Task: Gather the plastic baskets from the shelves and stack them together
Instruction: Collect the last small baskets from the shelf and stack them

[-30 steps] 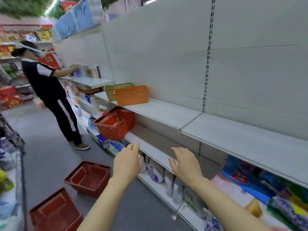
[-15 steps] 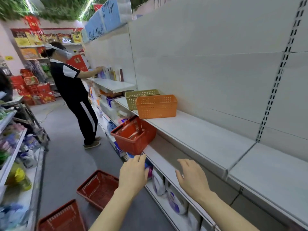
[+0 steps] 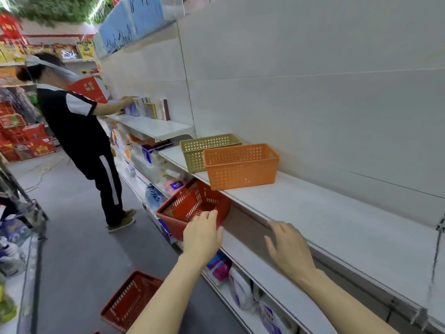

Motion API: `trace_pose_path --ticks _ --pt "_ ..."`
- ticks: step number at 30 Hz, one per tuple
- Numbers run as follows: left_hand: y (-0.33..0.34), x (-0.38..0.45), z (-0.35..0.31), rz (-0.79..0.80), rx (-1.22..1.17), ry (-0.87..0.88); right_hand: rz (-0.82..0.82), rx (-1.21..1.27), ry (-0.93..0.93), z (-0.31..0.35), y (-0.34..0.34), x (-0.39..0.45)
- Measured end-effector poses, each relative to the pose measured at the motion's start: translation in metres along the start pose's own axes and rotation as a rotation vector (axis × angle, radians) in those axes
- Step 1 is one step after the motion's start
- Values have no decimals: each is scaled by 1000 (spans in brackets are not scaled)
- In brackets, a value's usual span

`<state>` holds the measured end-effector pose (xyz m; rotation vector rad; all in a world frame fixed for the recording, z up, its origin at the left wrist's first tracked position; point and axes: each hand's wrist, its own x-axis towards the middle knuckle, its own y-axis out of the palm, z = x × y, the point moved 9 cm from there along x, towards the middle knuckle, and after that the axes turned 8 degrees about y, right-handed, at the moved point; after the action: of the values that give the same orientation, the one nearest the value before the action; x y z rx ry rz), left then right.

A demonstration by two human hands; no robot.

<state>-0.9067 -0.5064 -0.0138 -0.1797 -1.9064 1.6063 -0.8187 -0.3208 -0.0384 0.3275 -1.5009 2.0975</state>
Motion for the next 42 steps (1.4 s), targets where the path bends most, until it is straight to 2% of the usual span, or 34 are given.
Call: trace_pose_path --ticks 5,12,16,20,23,27,30,33,37,42 --pt "20 82 51 25 -130 -45 -65 -18 75 6 18 36" --pt "35 201 105 -53 -496 -371 -145 -78 125 -10 27 71" --pt "55 238 116 -31 -651 -552 -160 -117 104 -17 30 94" --pt "77 246 116 34 -642 -596 -164 -132 96 -29 38 111" --pt "66 245 119 -57 -550 -581 -154 -144 67 -37 51 123" --pt "7 242 129 -307 -600 -485 -149 -129 57 -38 66 147" --pt "-49 240 164 -511 -674 -481 -131 -81 75 -29 79 184" --pt "-85 244 217 -678 -595 -489 -109 -45 78 -12 97 230" --pt "-100 251 273 -744 -513 -556 -110 12 116 4 119 296" --pt "-97 267 322 -776 -528 -529 -101 53 268 6 151 386"
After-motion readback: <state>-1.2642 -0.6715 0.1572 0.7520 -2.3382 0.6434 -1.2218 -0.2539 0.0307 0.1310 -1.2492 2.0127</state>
